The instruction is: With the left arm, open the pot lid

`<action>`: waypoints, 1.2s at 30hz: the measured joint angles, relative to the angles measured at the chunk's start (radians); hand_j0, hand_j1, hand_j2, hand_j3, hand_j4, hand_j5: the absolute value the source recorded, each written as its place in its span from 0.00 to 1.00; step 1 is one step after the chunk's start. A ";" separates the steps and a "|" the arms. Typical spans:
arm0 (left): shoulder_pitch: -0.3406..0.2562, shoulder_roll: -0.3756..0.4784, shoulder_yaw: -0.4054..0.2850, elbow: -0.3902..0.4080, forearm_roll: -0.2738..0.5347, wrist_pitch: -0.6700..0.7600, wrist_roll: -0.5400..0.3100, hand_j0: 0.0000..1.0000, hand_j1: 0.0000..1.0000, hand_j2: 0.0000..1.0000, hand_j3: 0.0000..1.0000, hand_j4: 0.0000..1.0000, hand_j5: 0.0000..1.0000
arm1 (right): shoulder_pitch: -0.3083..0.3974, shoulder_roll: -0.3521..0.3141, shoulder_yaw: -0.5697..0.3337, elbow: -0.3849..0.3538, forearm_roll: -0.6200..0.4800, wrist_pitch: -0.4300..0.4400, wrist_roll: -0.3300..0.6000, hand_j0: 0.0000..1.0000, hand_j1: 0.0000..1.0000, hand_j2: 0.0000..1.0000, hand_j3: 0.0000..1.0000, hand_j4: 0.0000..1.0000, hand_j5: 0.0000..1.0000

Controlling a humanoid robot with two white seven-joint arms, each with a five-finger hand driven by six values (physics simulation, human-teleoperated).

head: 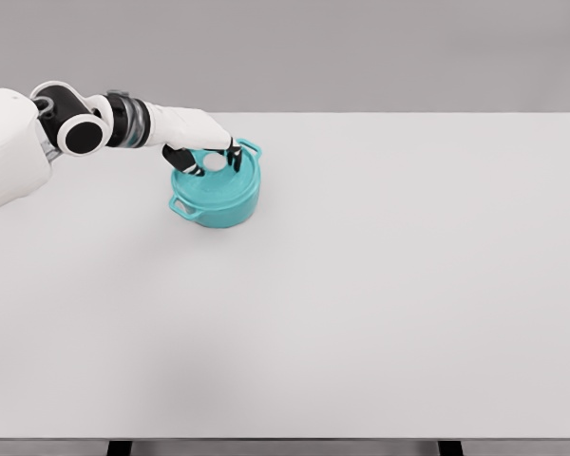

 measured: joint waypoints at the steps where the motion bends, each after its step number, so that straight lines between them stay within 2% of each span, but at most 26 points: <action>1: 0.000 0.000 0.000 0.000 -0.001 -0.001 0.000 0.54 0.54 0.54 0.54 0.54 0.54 | 0.002 0.000 0.000 0.000 0.000 0.000 0.000 1.00 1.00 1.00 1.00 1.00 1.00; 6: -0.005 0.001 -0.001 0.000 -0.005 -0.004 -0.002 0.45 0.45 0.45 0.45 0.45 0.45 | 0.000 0.000 0.000 0.000 0.000 0.000 0.000 1.00 1.00 1.00 1.00 1.00 1.00; 12: -0.021 0.019 -0.001 -0.002 -0.005 -0.011 -0.002 0.45 0.45 0.45 0.45 0.45 0.45 | 0.002 0.000 0.000 0.000 0.000 0.000 0.000 1.00 1.00 1.00 1.00 1.00 1.00; 18: -0.043 0.109 0.000 -0.002 -0.030 -0.019 -0.002 0.45 0.45 0.45 0.45 0.45 0.45 | 0.000 0.000 0.000 0.000 0.000 0.000 0.000 1.00 1.00 1.00 1.00 1.00 1.00; 24: -0.028 0.215 0.001 0.007 -0.095 -0.026 -0.003 0.46 0.46 0.46 0.46 0.46 0.46 | 0.000 0.000 0.000 0.000 0.000 0.000 0.000 1.00 1.00 1.00 1.00 1.00 1.00; 27: -0.014 0.229 0.002 0.012 -0.115 -0.027 -0.003 0.54 0.54 0.54 0.54 0.54 0.54 | 0.000 0.000 0.000 0.000 0.000 0.000 0.000 1.00 1.00 1.00 1.00 1.00 1.00; 28: -0.012 0.232 0.003 0.014 -0.118 -0.027 -0.003 0.64 0.64 0.64 0.64 0.64 0.64 | 0.002 0.000 0.000 0.000 0.000 0.000 0.000 1.00 1.00 1.00 1.00 1.00 1.00; 30: -0.005 0.235 0.003 0.024 -0.122 -0.027 -0.003 0.94 0.94 0.94 0.94 0.94 0.94 | 0.002 0.000 0.000 0.000 0.000 0.000 0.000 1.00 1.00 1.00 1.00 1.00 1.00; 31: -0.005 0.236 0.004 0.028 -0.123 -0.026 -0.003 1.00 1.00 1.00 1.00 1.00 1.00 | 0.000 0.000 0.000 0.000 0.000 0.000 0.000 1.00 1.00 1.00 1.00 1.00 1.00; 36: -0.003 0.237 0.005 0.039 -0.124 -0.024 -0.003 1.00 1.00 1.00 1.00 1.00 1.00 | 0.002 0.000 0.000 0.000 0.000 0.000 0.000 1.00 1.00 1.00 1.00 1.00 1.00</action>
